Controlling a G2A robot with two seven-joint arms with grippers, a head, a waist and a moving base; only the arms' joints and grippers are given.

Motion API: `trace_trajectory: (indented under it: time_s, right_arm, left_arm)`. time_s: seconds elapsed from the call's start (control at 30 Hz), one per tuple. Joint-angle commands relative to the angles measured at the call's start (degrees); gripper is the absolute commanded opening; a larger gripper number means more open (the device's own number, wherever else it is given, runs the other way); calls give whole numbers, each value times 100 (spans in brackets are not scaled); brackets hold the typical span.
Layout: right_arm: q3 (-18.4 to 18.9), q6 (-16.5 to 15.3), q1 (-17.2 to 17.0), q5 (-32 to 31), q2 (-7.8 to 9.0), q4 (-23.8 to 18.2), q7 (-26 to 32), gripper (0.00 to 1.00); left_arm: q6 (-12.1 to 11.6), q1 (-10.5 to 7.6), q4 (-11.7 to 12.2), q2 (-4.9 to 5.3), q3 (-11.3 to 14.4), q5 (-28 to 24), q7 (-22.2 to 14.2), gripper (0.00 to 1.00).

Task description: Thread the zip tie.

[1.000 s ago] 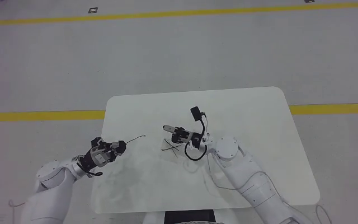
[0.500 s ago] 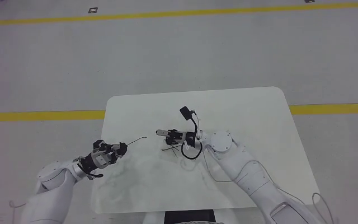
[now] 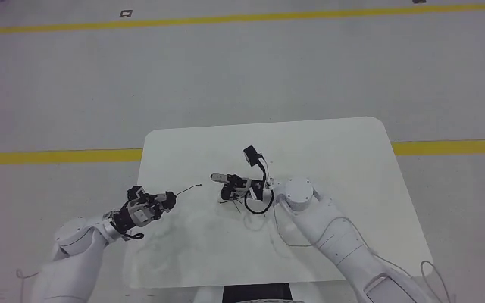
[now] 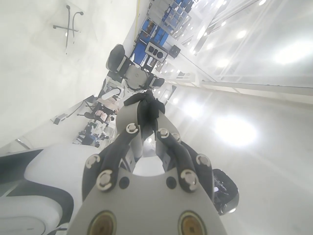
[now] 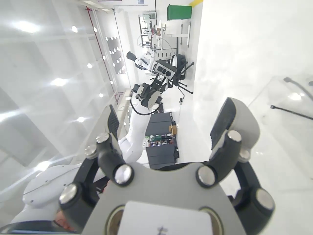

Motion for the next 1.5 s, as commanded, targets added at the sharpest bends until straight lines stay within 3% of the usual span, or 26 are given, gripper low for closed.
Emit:
trace_trajectory:
  time_s: [0.0,0.17,0.23,0.5,0.57,0.63,0.8,0.97,1.13,1.4,1.43,1.47]
  right_arm:
    - [20,98,52,337,-11,99,180,100]
    - [7,367,143,990,-47,457,649,100]
    - [15,522,228,1288,-69,657,815,100]
    - [15,522,228,1288,-69,657,815,100]
    - [21,590,143,1439,-75,604,751,100]
    - [52,779,129,1665,-77,630,839,100]
    - [63,1103,183,1964,-84,820,949,100]
    - [25,1244,235,2131,-103,934,972,100]
    - [-19,1290,267,2118,-107,974,1017,100]
    - [-20,1320,237,2140,-109,968,952,100]
    - [-25,1381,207,2194,-113,928,903,100]
    - [-13,1637,177,2417,-124,962,937,100]
  left_arm:
    - [-306,10,-2,13,3,133,-41,0]
    - [-803,26,78,32,38,250,-239,0]
    - [-750,23,81,35,64,255,-93,0]
    - [-750,23,81,35,64,255,-93,0]
    - [-764,14,56,27,128,291,74,0]
    - [-652,9,57,30,186,256,42,0]
    - [-108,4,107,68,177,-51,-248,0]
    - [373,-20,143,104,192,-243,-410,0]
    - [675,-24,176,132,200,-364,-299,0]
    - [760,-39,217,178,223,-410,-314,0]
    - [746,-40,221,183,227,-407,-316,0]
    - [701,-38,222,191,230,-377,-318,0]
